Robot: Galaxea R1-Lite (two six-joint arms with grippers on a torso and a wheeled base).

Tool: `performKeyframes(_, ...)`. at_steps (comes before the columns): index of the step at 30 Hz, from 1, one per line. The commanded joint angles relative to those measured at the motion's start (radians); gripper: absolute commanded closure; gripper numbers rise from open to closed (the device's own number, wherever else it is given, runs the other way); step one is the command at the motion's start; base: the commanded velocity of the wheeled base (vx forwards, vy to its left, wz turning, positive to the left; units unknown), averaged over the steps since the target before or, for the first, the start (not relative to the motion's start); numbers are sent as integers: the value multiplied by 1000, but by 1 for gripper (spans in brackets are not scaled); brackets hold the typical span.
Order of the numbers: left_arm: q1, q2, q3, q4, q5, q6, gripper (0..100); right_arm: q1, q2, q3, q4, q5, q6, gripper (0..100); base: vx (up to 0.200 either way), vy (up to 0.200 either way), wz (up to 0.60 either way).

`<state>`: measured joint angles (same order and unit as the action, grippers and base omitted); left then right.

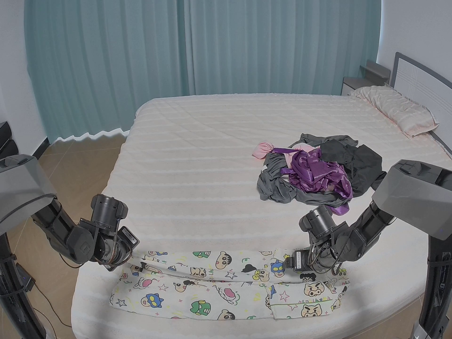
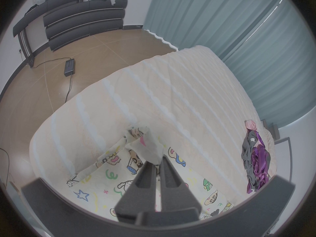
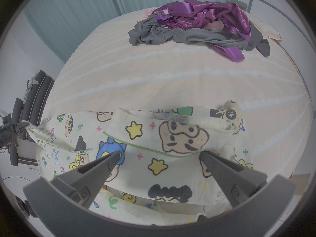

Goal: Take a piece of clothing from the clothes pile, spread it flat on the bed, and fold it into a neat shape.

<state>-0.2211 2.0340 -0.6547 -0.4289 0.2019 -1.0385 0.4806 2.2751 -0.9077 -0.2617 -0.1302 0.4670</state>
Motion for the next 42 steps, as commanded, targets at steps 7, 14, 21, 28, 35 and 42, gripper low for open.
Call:
performKeyframes(7,0,-5,-60,6,2,31,100,-8,58,-123,127,3,-2,0,0,0,0)
performKeyframes(14,0,-20,-69,7,14,63,100,-7,84,-226,260,3,2,0,0,0,0)
performKeyframes(21,3,-18,-91,-1,16,106,100,-5,89,-226,260,3,4,0,0,0,0)
performKeyframes(28,3,-20,-145,-1,16,143,100,-5,90,-226,260,3,4,0,0,0,0)
performKeyframes(35,3,-14,-180,-17,14,192,100,-7,90,-226,257,7,5,0,0,0,0)
performKeyframes(42,3,-5,-171,-97,14,207,100,-7,90,-226,252,9,7,0,0,0,0)
